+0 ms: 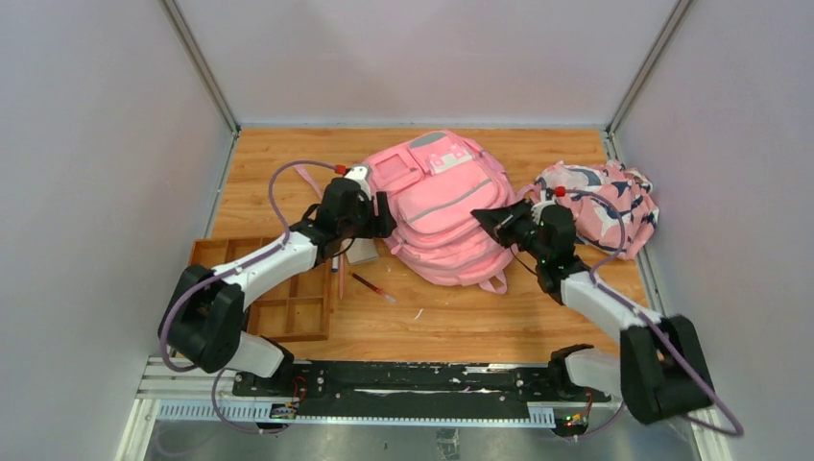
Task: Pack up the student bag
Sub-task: Adjust the student bag at the center of the board.
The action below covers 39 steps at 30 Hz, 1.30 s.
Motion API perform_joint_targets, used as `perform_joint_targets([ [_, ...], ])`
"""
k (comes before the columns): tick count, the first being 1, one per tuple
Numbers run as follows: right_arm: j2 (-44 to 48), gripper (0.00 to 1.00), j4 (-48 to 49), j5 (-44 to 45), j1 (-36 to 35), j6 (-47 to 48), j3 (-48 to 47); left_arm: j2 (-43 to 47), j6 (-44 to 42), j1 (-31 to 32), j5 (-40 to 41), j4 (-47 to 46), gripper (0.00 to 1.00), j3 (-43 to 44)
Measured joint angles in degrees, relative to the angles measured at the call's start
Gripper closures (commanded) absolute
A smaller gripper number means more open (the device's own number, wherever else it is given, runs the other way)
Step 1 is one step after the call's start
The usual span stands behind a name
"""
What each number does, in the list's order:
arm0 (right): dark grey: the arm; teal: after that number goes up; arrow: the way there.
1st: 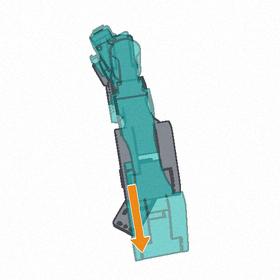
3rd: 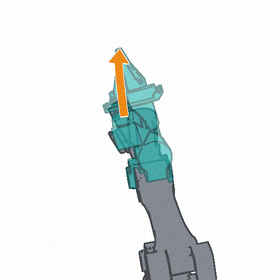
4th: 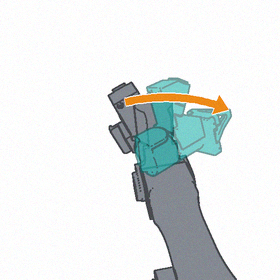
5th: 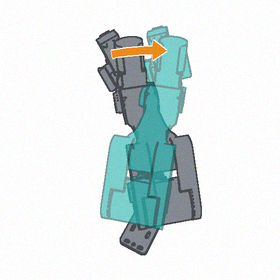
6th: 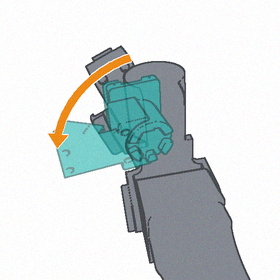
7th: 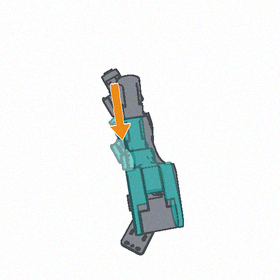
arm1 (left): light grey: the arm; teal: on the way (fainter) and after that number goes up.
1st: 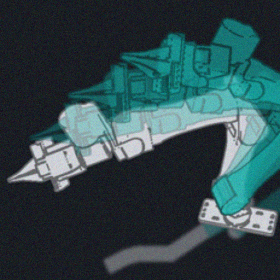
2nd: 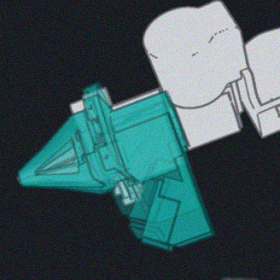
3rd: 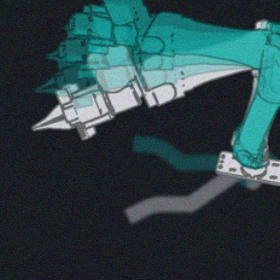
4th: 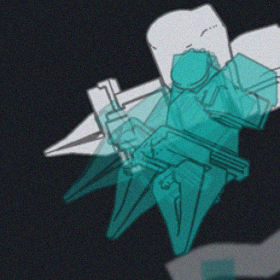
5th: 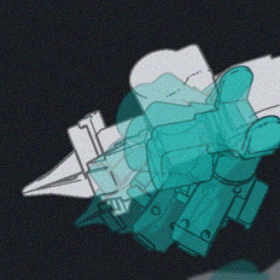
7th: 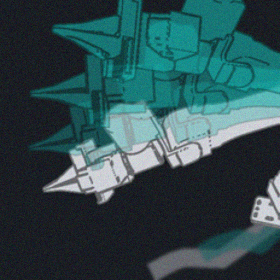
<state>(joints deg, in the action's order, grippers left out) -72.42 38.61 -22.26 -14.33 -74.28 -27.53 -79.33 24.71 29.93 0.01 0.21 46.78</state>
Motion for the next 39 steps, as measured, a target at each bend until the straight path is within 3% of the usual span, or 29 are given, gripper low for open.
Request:
perform_joint_targets([
  [6,19.3,0.95,-17.77,7.58,-6.14,7.5,3.54,-8.39,3.3,-0.79,-6.62,-1.97,0.33,5.2],
  [12,28.81,0.73,-24.28,21.86,-19.8,6.51,9.94,-16.24,5.64,-1.64,-10.36,-4.13,0.35,11.06],
  [15,27.76,0.55,-26.84,22.14,-26.25,7.54,8.98,-19.43,5.97,-1.99,-10.88,-5.44,0.34,15.39],
  [18,24.72,0.45,-32.63,19.78,-30.16,11.17,5.88,-21.18,5.73,-1.97,-11.39,-5.53,0.34,20.0],
  [23,21.35,0.45,-47.98,17.46,-30.77,21.84,-4.83,-20.74,3.65,-1.57,-11.45,-3.48,0.32,25.94],
  [29,23.23,0.48,-65.02,18.47,-31.95,35.47,-16.46,-14.23,1.42,-1.73,-8.11,1.97,0.3,25.79],
  [34,14.78,0.47,-74.44,27.74,-37.29,47.19,-28.46,-3.98,1.25,-1.75,-4.02,5.07,0.29,21.16],
  [39,-0.31,0.43,-79.06,39.54,-43.98,58.34,-35.93,6.32,1.92,-1.75,0.7,9.88,0.26,14.29],
])
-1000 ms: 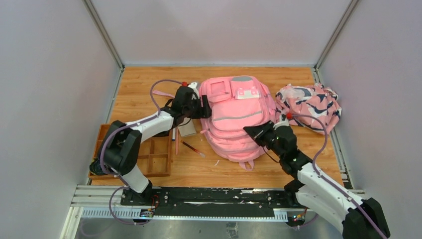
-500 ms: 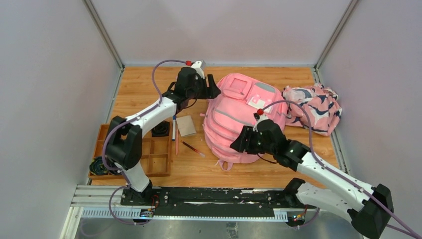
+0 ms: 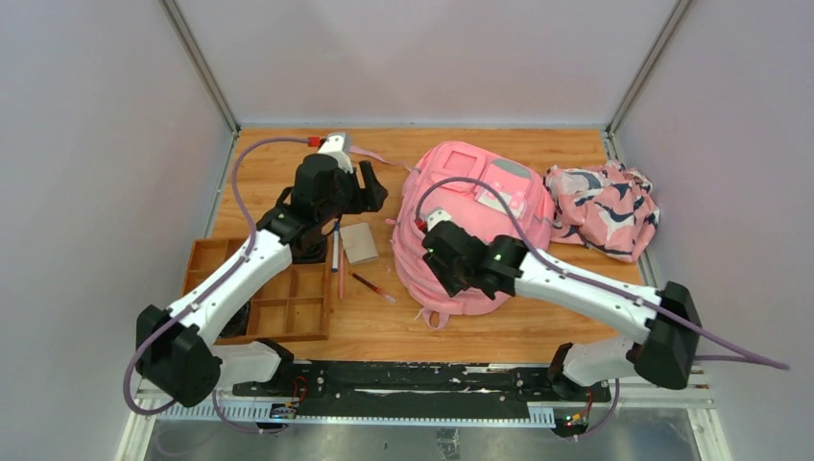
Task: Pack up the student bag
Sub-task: Adjust the student bag at the center of the board, then pick up the stationery from the center of the board.
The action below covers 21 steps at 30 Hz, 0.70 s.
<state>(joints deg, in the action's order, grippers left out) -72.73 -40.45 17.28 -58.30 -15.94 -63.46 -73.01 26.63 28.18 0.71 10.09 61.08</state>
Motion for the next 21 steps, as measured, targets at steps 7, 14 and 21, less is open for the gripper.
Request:
perform_joint_targets([
  [7,-5.81,0.45,-0.83,8.76,-1.29,8.83,1.25,9.44,1.68,0.0,4.04,8.63,0.25,-9.79],
  [14,-5.99,0.7,1.49,11.43,-1.18,13.09,1.7,12.83,2.84,0.0,3.96,10.84,0.25,-13.84],
  [21,-5.29,1.0,2.54,12.39,-1.16,15.54,2.1,12.17,3.61,0.0,3.61,10.86,0.25,-14.27],
])
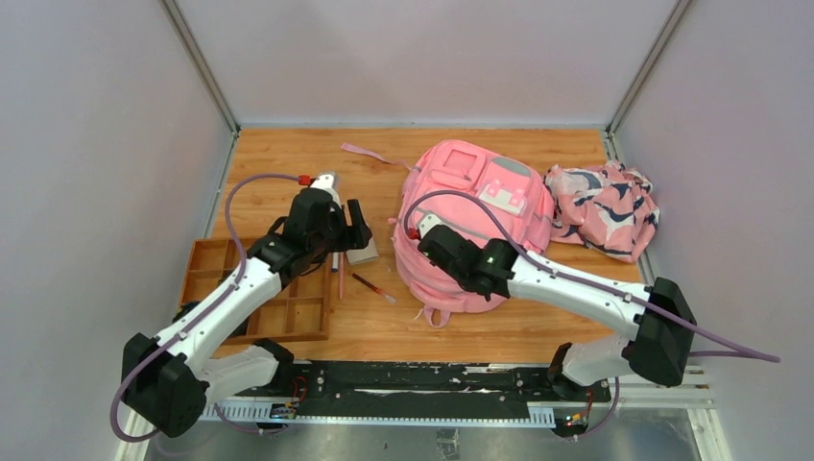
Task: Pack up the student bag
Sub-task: Pick up the stationery from the center of the board.
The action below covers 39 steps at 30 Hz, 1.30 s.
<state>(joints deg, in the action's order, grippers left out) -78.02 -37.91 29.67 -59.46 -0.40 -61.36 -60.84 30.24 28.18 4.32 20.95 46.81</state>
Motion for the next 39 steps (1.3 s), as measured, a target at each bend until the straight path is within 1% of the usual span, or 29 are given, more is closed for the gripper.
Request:
perform_joint_targets([
  [3,1.53,1.0,0.09,0.63,0.04,1.38,-0.46,-1.6,0.35,0.0,-0.2,-0.11,0.25,0.0],
  [8,4.09,1.0,-0.42,0.57,1.92,3.39,-4.98,-5.29,0.68,0.0,-0.24,-0.28,0.25,0.0],
  [13,4.68,1.0,-0.07,-0.28,5.49,4.37,-10.54,-7.82,1.09,0.0,1.05,-0.24,0.25,0.0],
  [17,4.35,1.0,0.2,-2.43,9.03,4.37,-13.29,-7.37,1.92,0.0,2.4,-1.42,0.24,-0.98],
  [21,3.23,1.0,0.39,-3.43,10.1,4.35,-14.58,-6.16,2.62,0.0,4.35,-1.92,0.23,-3.19],
  [25,2.49,1.0,0.48,-4.72,10.12,4.26,-14.67,-6.54,3.02,0.11,6.21,-1.81,0.23,-3.39],
  [28,2.43,1.0,0.66,-5.42,10.27,4.07,-14.64,-7.85,4.66,1.79,10.51,-2.36,0.18,-3.72],
  [30,2.45,1.0,0.72,-5.75,10.38,3.87,-14.53,-9.7,5.95,4.52,14.36,-2.8,0.18,-3.76],
  [33,2.51,1.0,0.92,-6.23,10.38,3.43,-14.1,-15.15,8.48,7.69,19.06,-2.73,0.23,-2.84],
  [35,2.78,1.0,1.03,-6.4,10.38,3.21,-13.73,-19.78,10.67,8.0,21.2,-2.4,0.26,-1.27],
  [39,4.15,1.0,1.29,-6.73,10.38,3.02,-12.48,-25.75,15.85,7.93,23.52,-2.21,0.26,0.13],
])
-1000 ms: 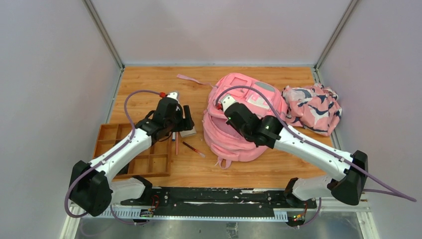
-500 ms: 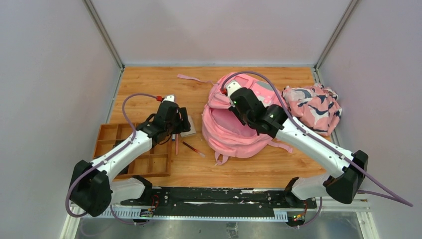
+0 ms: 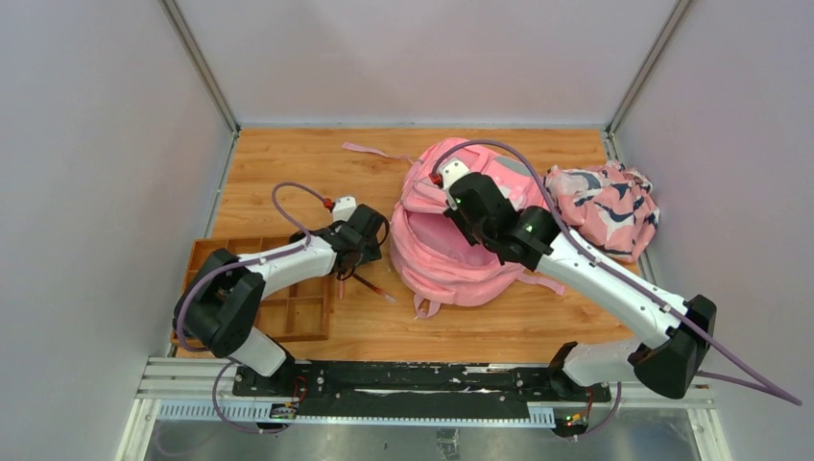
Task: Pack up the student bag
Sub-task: Pick up the stationery from the center of the board.
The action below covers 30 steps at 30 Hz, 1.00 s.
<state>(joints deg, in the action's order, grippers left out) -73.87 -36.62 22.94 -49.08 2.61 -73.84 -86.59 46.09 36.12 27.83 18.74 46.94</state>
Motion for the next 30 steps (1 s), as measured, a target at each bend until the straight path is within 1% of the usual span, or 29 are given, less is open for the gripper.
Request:
perform_joint_targets([
  [1,0.28,1.0,0.09,0.0,0.0,-0.02,0.24,-0.68,1.16,0.0,0.2,0.09,0.26,0.0],
  [3,0.98,1.0,0.15,-0.04,0.0,-0.04,0.85,-1.92,3.04,0.02,0.42,0.11,0.29,0.28],
  [7,1.77,1.0,0.15,-0.09,0.0,-0.07,1.51,-5.44,6.54,0.0,1.4,0.72,0.33,3.41],
  [8,1.81,1.0,0.2,-0.09,0.0,-0.07,1.53,-5.88,7.21,0.0,1.57,0.55,0.33,3.82],
  [13,2.34,1.0,0.24,-0.35,0.0,-0.09,2.19,-6.01,8.96,-0.76,1.07,-0.59,0.24,3.48],
  [16,2.93,1.0,0.22,-0.44,0.0,-0.22,2.69,-5.31,8.5,-1.68,-0.13,-2.97,0.25,1.57],
  [19,3.32,1.0,0.2,-0.46,0.0,-0.35,2.91,-4.68,7.52,-2.56,-1.68,-5.38,0.34,0.13],
  [22,3.32,1.0,0.2,-0.5,0.0,-0.63,3.06,-4.63,6.58,-3.32,-3.19,-7.74,0.48,-0.57],
  [23,3.32,1.0,0.17,-0.52,0.0,-0.7,3.13,-4.61,6.38,-3.54,-3.5,-8.61,0.54,-0.87],
  [26,3.34,1.0,0.17,-0.57,0.0,-0.87,3.13,-3.96,6.25,-4.2,-4.44,-11.15,0.76,-2.01],
  [28,3.34,1.0,0.15,-0.59,0.0,-1.2,3.13,-3.48,6.34,-4.46,-4.74,-12.15,0.99,-2.38],
  [30,3.39,1.0,0.15,-0.59,0.0,-1.55,3.15,-3.02,5.79,-4.5,-4.85,-12.57,1.0,-2.38],
])
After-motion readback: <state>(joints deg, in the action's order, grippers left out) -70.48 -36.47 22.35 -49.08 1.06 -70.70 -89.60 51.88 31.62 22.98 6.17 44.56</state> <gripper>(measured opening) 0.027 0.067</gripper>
